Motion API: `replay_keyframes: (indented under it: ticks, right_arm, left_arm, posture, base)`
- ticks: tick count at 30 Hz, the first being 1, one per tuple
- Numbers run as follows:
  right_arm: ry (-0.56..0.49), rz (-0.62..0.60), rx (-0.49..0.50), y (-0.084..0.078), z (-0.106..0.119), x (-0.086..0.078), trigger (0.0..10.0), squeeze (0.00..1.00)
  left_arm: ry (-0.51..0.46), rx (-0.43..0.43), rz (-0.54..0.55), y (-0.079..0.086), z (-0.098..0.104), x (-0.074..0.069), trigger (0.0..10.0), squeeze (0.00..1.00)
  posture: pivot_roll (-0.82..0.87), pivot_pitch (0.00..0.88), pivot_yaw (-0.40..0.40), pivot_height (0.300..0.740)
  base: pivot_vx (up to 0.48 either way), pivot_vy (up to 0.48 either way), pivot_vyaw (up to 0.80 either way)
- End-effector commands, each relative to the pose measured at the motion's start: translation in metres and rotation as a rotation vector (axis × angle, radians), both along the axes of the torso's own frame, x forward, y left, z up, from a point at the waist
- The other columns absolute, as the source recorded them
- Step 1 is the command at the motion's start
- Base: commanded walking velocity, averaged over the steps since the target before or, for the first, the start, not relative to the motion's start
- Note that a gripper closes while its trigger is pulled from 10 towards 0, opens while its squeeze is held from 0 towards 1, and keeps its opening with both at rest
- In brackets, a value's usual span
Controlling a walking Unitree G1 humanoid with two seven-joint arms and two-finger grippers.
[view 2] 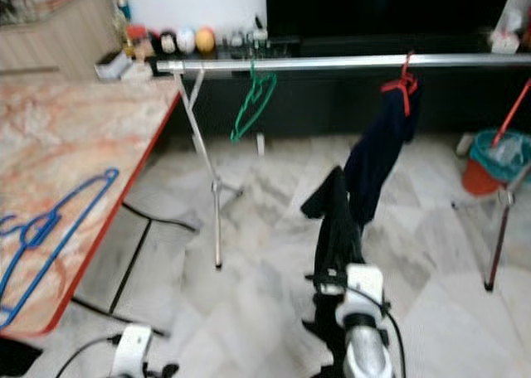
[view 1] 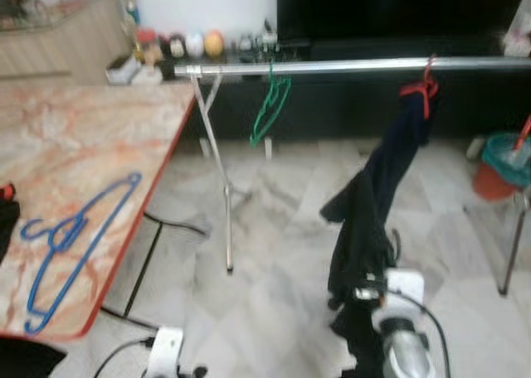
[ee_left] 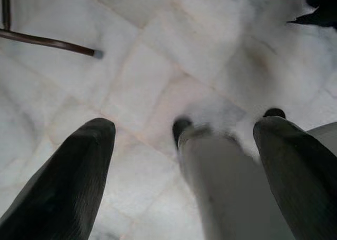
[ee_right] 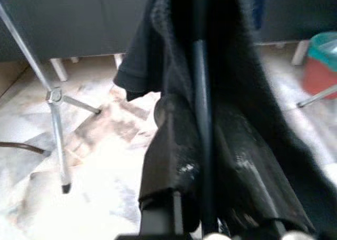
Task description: Hang hanger
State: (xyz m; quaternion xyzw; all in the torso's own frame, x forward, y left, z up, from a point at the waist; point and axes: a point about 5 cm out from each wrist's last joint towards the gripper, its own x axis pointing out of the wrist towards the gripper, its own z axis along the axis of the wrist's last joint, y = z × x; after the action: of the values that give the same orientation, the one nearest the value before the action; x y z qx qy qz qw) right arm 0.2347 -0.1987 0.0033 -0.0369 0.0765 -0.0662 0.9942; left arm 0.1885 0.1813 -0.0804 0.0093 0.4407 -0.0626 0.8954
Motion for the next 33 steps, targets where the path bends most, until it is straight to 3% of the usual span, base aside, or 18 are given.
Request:
replay_keyframes:
  ticks: [1, 21, 33]
  right_arm:
    - [-0.041, 0.021, 0.016, 0.0091, 0.0062, 0.0059, 10.0, 0.0]
    - [-0.038, 0.021, 0.018, 0.0099, 0.0058, 0.0064, 10.0, 0.0]
    - [-0.004, 0.048, 0.014, 0.0103, 0.0027, 0.0064, 10.0, 0.0]
  left_arm:
    - [0.005, 0.025, 0.002, 0.0085, 0.0, -0.002, 10.0, 0.0]
    - [0.004, 0.02, 0.005, 0.0086, -0.0001, -0.0024, 10.0, 0.0]
    - [0.0, 0.027, 0.006, 0.009, 0.0004, -0.0016, 10.0, 0.0]
  posture:
    - [-0.06, 0.0, 0.057, 0.74]
    - [-0.06, 0.0, 0.057, 0.74]
    - [-0.06, 0.0, 0.054, 0.74]
  base:
    - [-0.262, 0.0, 0.0]
    - [-0.262, 0.0, 0.0]
    - [0.0, 0.0, 0.0]
